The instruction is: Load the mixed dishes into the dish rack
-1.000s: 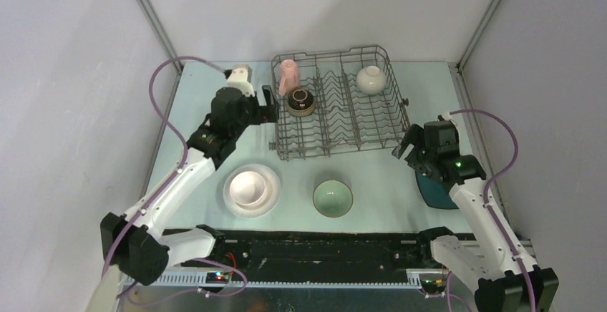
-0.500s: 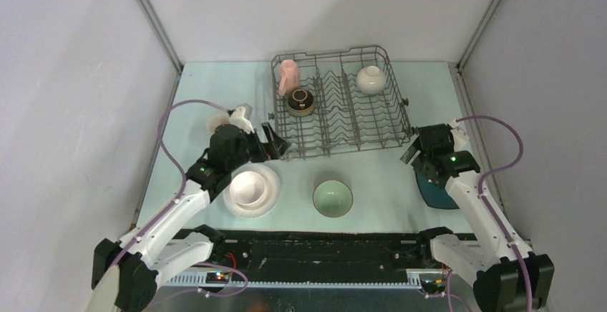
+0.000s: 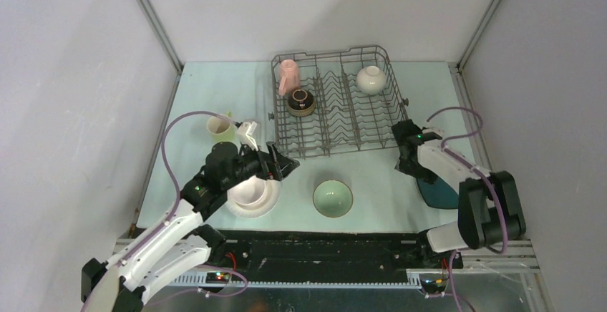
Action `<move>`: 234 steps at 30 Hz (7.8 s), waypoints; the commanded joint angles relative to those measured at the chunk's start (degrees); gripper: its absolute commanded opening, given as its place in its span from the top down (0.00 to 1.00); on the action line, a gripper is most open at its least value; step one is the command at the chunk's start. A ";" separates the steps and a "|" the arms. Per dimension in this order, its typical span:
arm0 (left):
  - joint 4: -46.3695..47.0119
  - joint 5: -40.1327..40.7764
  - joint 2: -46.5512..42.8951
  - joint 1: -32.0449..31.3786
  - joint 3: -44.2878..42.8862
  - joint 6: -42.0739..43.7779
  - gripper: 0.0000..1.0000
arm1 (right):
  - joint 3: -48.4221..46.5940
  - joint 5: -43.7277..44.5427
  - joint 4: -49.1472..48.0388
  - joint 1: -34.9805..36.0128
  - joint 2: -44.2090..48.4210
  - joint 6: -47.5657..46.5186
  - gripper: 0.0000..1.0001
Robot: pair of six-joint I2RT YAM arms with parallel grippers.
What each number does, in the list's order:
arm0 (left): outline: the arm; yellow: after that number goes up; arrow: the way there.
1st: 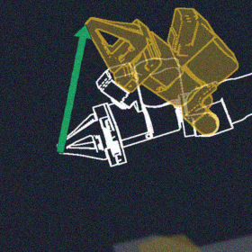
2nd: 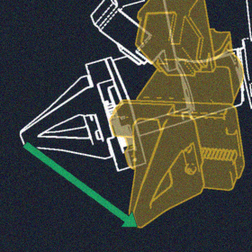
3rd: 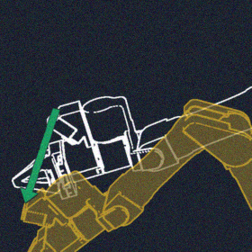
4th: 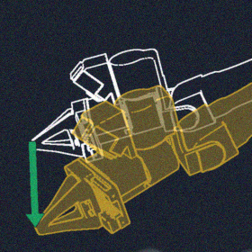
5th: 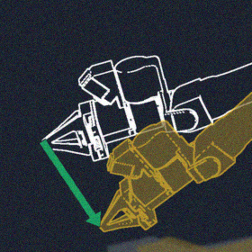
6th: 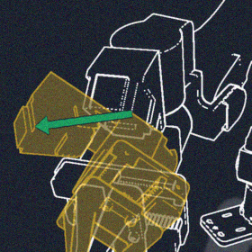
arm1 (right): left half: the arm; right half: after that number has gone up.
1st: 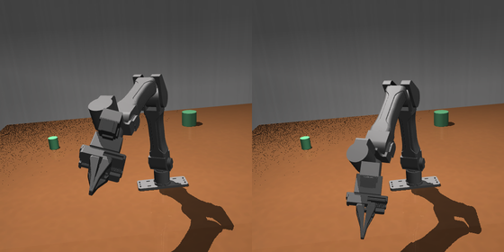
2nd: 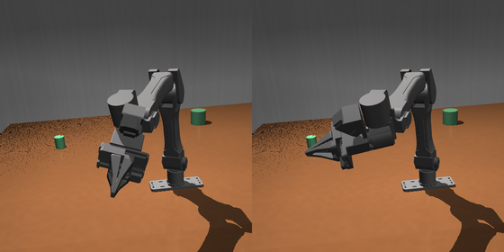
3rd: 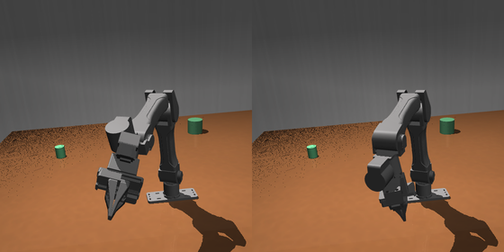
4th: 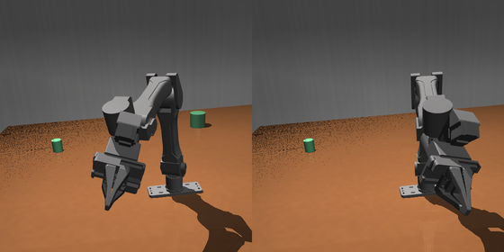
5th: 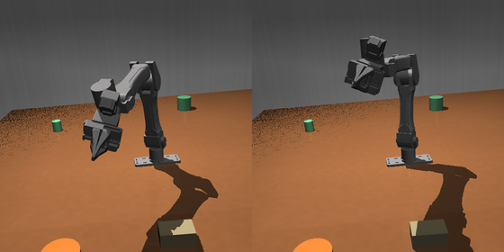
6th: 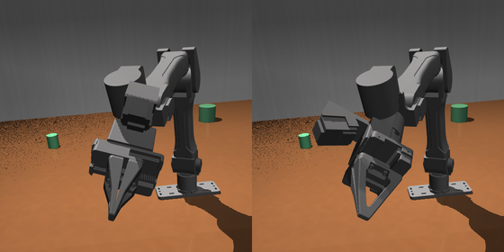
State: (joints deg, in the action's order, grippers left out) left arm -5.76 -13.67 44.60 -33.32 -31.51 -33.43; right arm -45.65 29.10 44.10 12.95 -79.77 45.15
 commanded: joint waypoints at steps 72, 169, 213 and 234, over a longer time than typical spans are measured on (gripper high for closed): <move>13.65 9.83 38.37 -28.25 -21.03 0.61 0.04 | -8.22 -13.31 -7.66 21.66 15.23 7.78 1.00; 9.23 14.93 50.50 -21.63 -22.16 -5.79 0.17 | 28.64 -44.45 -25.74 2.02 27.51 -5.61 0.19; 19.21 2.85 57.71 -21.40 -24.60 -6.68 1.00 | 29.59 -60.48 -30.52 -4.18 45.55 0.26 1.00; 25.65 2.86 50.89 -21.36 -18.66 -5.12 0.63 | 13.37 -36.89 -0.63 0.19 47.07 -3.66 1.00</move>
State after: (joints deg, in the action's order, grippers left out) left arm 13.17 -6.79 102.08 -52.82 -49.50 -38.24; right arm -26.89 -12.12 42.15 12.82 -31.92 41.58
